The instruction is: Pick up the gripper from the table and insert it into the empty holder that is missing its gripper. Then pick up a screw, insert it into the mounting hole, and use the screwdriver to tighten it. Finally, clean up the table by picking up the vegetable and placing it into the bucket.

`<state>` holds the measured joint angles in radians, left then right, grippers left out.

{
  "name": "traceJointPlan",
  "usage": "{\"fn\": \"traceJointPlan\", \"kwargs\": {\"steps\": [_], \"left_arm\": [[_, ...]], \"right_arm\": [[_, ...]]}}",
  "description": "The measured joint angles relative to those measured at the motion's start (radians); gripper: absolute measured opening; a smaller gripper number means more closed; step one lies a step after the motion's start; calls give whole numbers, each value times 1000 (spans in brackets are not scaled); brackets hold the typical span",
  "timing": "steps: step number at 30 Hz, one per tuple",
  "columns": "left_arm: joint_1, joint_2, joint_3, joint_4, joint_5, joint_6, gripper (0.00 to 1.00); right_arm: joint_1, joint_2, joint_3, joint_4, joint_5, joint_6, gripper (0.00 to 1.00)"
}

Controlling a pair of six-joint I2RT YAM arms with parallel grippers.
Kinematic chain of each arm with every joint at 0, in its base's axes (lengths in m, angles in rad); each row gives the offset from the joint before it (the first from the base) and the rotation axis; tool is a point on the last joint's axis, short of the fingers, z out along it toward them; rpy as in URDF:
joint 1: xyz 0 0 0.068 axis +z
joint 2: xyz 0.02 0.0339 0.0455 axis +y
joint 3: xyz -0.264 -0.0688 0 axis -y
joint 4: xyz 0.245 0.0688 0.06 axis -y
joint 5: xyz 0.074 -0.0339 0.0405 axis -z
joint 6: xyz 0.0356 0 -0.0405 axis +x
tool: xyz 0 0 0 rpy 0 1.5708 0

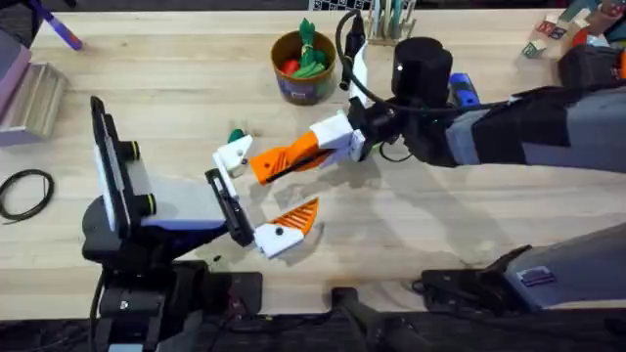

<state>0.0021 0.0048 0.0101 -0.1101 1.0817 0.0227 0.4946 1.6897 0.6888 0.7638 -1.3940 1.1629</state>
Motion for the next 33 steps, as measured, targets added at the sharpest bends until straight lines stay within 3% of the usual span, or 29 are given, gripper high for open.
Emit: {"fn": "traceJointPlan", "kwargs": {"steps": [33], "left_arm": [[0, 0, 0, 0, 0, 0, 985]], "right_arm": [[21, 0, 0, 21, 91, -13, 8]]}}
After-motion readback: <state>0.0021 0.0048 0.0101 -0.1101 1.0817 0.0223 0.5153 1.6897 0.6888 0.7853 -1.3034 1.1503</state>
